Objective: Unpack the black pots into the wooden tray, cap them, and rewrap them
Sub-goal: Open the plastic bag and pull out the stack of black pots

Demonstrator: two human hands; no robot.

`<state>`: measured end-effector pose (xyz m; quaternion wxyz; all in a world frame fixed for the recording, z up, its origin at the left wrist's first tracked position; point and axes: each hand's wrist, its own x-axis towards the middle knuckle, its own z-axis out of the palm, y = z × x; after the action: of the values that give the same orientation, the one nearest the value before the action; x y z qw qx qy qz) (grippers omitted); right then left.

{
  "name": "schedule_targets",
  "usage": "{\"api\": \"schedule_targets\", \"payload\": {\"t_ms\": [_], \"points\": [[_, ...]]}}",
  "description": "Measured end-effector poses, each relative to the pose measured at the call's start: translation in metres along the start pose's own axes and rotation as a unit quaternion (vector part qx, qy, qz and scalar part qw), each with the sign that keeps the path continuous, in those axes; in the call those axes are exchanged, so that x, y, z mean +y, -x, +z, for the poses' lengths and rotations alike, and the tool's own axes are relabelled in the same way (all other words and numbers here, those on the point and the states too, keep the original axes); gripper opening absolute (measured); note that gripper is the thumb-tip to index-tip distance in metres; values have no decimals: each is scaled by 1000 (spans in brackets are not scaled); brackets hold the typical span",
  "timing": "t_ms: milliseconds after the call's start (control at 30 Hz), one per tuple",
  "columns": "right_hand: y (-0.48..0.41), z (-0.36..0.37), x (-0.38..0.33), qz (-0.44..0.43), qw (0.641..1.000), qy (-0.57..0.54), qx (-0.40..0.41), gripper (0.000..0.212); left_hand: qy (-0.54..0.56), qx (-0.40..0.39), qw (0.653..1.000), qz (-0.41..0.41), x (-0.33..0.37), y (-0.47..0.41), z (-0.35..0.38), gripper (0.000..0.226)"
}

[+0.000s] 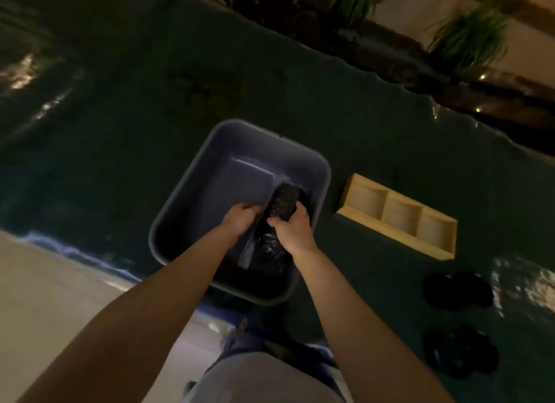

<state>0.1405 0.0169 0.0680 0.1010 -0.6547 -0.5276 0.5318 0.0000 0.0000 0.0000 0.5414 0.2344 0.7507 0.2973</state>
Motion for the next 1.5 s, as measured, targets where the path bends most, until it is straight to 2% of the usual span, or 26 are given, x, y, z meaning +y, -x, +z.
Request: {"api": "schedule_targets", "payload": {"t_ms": [133,300,467,633,767,933,1067,1167,1233,1300,1400,1500], "points": [[-3,11,-3,41,999,-11,11,98,33,-50,998,-7,8,-3,4,44],[0,19,2,51,999,0,15,97,158,-128,976,-74,11,-7,11,44],[5,20,10,27,999,-25,24,94,235,-99,959,-126,-5,1,1,41],[19,22,15,-10,995,-96,36,96,241,-60,968,-24,-19,23,-9,22],[38,15,18,-24,982,-184,34,102,286,-60,955,42,-13,47,-16,11],[75,-11,22,-51,967,-244,56,103,271,-96,953,98,17,79,-15,52],[104,-39,31,-68,957,-273,73,101,181,-141,964,132,40,112,3,79],[124,-59,39,-73,938,-329,77,97,162,-207,955,135,49,134,26,80],[136,-74,45,-76,925,-366,67,91,184,-286,935,105,52,147,43,77],[145,-91,54,-86,917,-388,45,81,209,-338,915,73,54,160,61,83],[156,-117,70,-128,911,-389,34,66,236,-339,908,63,58,177,91,92],[164,-144,85,-161,932,-305,111,56,245,-315,914,78,68,194,121,83]]}}
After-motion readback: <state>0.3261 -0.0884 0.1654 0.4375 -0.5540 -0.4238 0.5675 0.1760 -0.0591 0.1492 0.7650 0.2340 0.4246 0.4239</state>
